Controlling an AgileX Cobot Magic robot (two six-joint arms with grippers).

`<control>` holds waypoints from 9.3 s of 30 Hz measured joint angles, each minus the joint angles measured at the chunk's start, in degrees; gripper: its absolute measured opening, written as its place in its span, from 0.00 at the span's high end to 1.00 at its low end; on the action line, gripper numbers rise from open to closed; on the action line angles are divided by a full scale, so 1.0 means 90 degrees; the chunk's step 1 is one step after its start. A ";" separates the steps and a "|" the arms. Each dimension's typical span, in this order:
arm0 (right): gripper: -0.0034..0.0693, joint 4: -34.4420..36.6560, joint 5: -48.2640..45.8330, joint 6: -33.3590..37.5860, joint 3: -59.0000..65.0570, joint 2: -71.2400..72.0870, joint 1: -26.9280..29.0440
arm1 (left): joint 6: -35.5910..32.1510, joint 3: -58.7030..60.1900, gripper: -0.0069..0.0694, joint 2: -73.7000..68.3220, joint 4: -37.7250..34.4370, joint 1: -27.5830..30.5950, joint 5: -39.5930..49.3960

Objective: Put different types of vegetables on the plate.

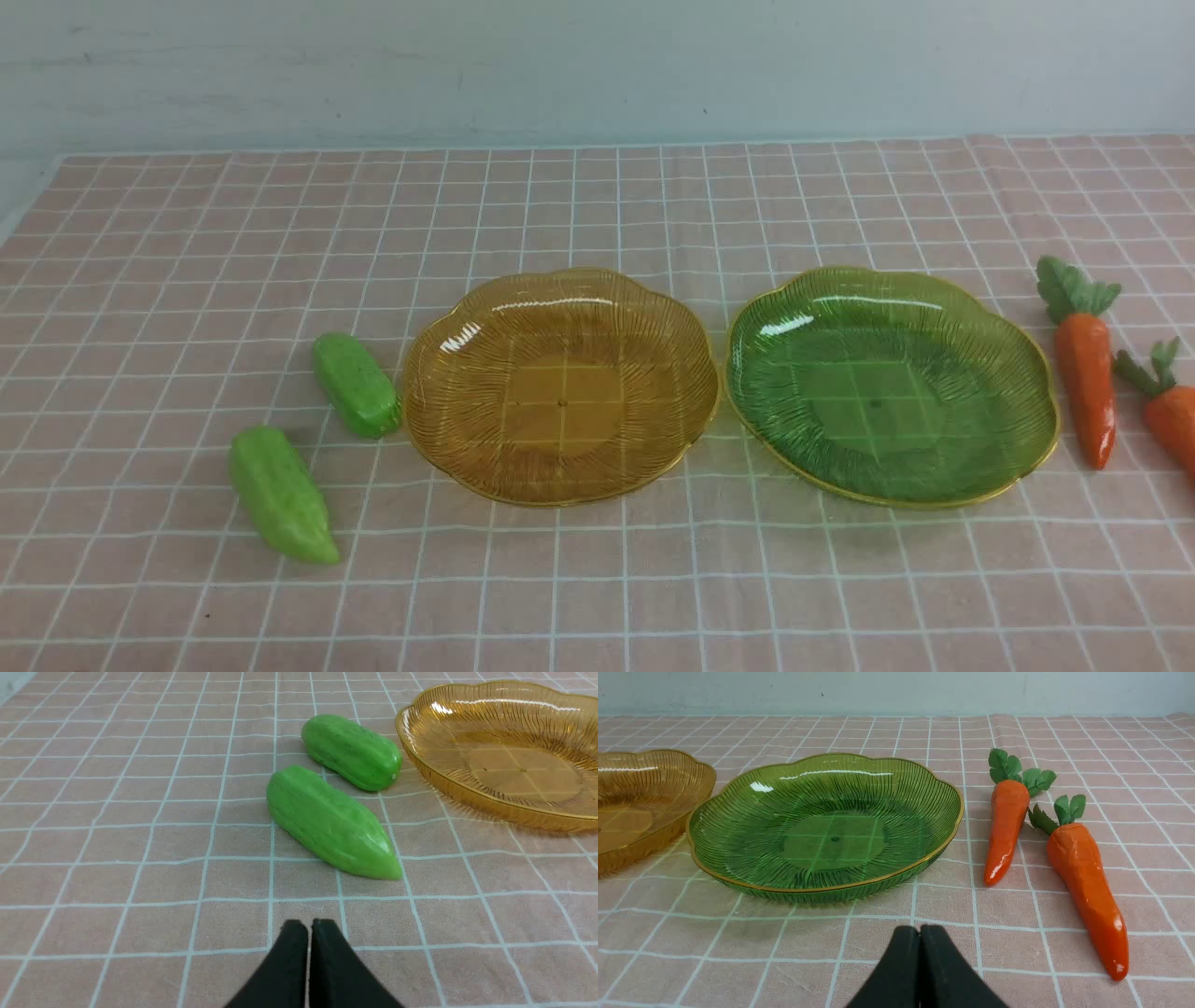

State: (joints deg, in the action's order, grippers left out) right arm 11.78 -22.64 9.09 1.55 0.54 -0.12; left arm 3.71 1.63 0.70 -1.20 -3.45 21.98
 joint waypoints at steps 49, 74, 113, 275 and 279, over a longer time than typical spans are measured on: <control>0.97 0.3647 0.0036 -0.1524 0.0000 0.0000 0.0000 | 0.2308 0.0000 0.91 0.0000 -0.4322 0.0000 -0.0118; 0.97 0.1239 -0.1093 -0.1694 -0.2922 -0.3113 0.0000 | 0.0573 -0.2559 0.91 -0.2588 -0.3194 0.0000 0.2858; 0.50 -0.2657 -0.2387 -0.4355 -0.8969 -1.2635 0.0265 | 0.0022 -0.2999 0.84 -0.4304 -0.2138 0.0003 0.3673; 0.53 0.0396 -0.5401 -0.0931 -1.0222 -1.1153 -0.0718 | 0.1359 -0.9633 0.34 -1.2504 -0.1355 -0.1675 0.2350; 0.53 0.0396 -0.5401 -0.0882 -1.0222 -1.1153 -0.0718 | 0.1359 -0.9986 0.14 -1.2612 -0.1553 -0.1605 0.2677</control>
State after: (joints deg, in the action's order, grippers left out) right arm 15.35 -71.24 1.15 -90.44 -99.84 -6.58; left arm 15.94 -88.24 -112.81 -15.18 -17.90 46.08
